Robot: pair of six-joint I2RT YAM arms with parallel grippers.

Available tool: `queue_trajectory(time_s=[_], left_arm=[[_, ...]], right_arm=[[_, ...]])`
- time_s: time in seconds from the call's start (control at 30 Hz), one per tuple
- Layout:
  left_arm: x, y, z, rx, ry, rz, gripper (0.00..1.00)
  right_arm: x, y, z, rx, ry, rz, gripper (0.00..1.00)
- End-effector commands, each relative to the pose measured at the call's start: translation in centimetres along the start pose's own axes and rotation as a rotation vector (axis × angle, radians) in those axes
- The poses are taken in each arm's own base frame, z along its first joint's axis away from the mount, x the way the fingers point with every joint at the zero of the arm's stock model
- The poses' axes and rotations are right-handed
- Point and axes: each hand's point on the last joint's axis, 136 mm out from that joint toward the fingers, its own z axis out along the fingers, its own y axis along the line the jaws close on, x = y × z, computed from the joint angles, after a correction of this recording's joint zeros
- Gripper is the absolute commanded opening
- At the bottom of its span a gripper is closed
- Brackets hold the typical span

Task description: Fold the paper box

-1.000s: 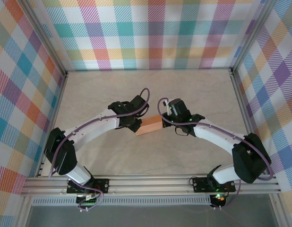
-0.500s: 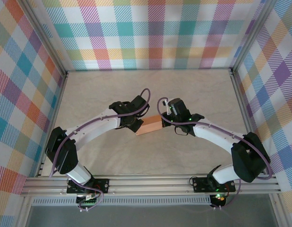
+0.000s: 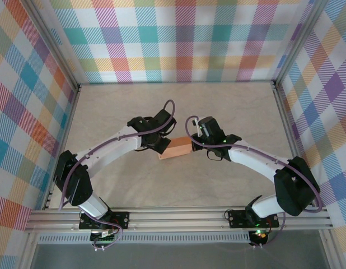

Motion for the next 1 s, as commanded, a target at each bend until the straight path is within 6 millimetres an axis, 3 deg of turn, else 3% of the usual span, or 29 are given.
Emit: queue_trajectory(time_s=[0.0,0.97], left_arm=[[-0.9,-0.9,-0.1,0.054,0.005,-0.055,0.00],[-1.9,-1.3,2.2,0.371,0.105,-0.517,0.00]], right_arm=[[1.3,0.8,0.3,-0.008,0.075,-0.010,0.00],[1.0,2.1,0.4,0.022,0.085,-0.099,0.00]])
